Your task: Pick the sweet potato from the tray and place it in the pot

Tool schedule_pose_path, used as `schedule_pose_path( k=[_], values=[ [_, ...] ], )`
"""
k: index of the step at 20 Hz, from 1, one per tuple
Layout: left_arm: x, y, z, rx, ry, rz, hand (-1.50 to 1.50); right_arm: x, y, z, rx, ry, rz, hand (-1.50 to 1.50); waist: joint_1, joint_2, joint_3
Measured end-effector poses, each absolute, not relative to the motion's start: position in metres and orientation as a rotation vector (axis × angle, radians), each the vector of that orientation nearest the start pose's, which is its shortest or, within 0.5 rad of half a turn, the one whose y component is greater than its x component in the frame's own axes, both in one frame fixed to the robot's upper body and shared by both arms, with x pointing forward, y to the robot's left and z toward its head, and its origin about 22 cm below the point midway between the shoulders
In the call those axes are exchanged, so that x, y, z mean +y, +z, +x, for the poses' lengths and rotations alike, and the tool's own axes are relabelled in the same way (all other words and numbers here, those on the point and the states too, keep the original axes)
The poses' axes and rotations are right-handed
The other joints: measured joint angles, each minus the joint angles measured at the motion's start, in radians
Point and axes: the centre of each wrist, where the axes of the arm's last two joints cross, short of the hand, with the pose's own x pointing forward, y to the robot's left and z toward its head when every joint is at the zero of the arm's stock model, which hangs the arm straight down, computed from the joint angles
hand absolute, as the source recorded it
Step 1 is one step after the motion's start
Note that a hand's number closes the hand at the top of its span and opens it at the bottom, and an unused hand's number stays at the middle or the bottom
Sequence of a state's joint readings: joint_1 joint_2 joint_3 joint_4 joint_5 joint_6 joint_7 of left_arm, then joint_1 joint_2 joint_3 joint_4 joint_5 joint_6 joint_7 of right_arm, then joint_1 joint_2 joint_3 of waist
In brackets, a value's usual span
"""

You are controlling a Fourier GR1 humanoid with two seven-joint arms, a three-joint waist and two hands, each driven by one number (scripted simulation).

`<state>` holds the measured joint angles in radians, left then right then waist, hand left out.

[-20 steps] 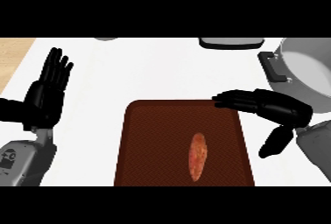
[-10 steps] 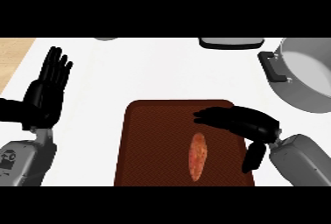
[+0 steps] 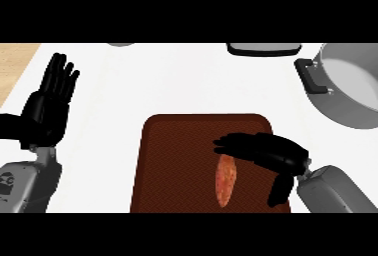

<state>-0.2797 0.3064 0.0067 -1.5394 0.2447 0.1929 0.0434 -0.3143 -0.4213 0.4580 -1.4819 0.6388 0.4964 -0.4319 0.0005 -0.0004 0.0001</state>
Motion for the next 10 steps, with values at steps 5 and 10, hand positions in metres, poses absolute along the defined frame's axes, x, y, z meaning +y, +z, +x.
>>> schedule_pose_path(
  k=[5, 10],
  values=[
    [0.273, 0.079, 0.3, -1.763, 0.047, 0.111, 0.0, -0.194, 0.041, 0.288, -1.574, 1.722, 0.083, -1.5, 0.0, 0.0, 0.0],
    [0.273, 0.074, 0.304, -1.764, 0.047, 0.11, 0.0, -0.18, 0.028, 0.285, -1.541, 1.732, 0.007, -1.5, 0.0, 0.0, 0.0]
  ],
)
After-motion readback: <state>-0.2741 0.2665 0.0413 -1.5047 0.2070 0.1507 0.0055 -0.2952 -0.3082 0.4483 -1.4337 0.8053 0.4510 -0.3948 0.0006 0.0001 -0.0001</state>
